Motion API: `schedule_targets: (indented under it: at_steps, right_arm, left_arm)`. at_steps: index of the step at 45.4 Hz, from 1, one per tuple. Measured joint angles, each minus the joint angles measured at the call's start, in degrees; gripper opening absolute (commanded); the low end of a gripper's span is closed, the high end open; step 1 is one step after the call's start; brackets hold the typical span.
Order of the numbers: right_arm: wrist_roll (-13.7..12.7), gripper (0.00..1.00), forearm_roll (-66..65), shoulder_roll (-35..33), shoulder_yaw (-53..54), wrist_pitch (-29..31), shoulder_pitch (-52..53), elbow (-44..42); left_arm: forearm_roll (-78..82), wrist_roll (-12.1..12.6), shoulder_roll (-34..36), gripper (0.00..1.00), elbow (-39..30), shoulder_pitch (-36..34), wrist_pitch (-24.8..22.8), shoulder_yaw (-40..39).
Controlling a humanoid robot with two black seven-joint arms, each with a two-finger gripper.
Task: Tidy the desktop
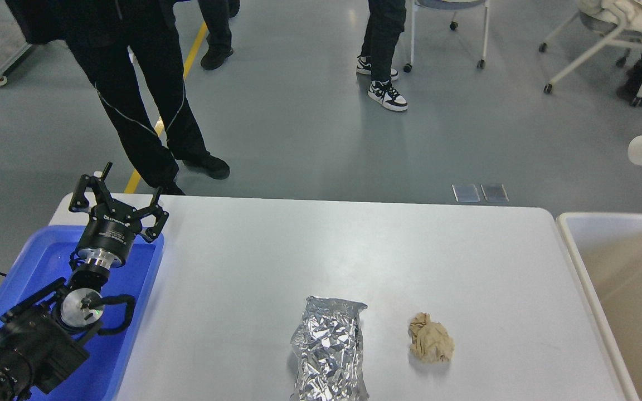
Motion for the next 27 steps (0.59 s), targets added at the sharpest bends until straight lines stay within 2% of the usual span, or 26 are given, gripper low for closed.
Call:
schedule_targets:
  at_steps: [8, 9, 11, 19, 22, 27]
  right_arm:
    - [-7.0, 0.00, 3.7, 4.5, -3.6, -0.3, -0.3, -8.4]
    - [-8.8, 0.00, 4.4, 5.3, -4.3, -0.4, -0.4, -10.1]
    - [-9.8, 0.00, 4.7, 5.7, -4.6, -0.4, -0.6, -10.7]
    - [-17.7, 0.00, 6.2, 8.0, -6.1, -0.8, -2.2, -15.3]
    - [-20.1, 0.00, 6.5, 8.7, -6.4, -1.2, -3.1, -16.3]
    - [-22.5, 0.00, 6.8, 9.8, -6.7, -2.3, -4.7, -17.5]
  left_arm:
    - [0.0, 0.0, 0.0, 1.00, 0.0, 0.0, 0.0, 0.0]
    - [0.0, 0.0, 0.0, 1.00, 0.0, 0.0, 0.0, 0.0]
    - [0.0, 0.0, 0.0, 1.00, 0.0, 0.0, 0.0, 0.0]
    - [0.0, 0.0, 0.0, 1.00, 0.0, 0.0, 0.0, 0.0]
    - [0.0, 0.0, 0.0, 1.00, 0.0, 0.0, 0.0, 0.0]
    - [0.0, 0.0, 0.0, 1.00, 0.0, 0.0, 0.0, 0.0]
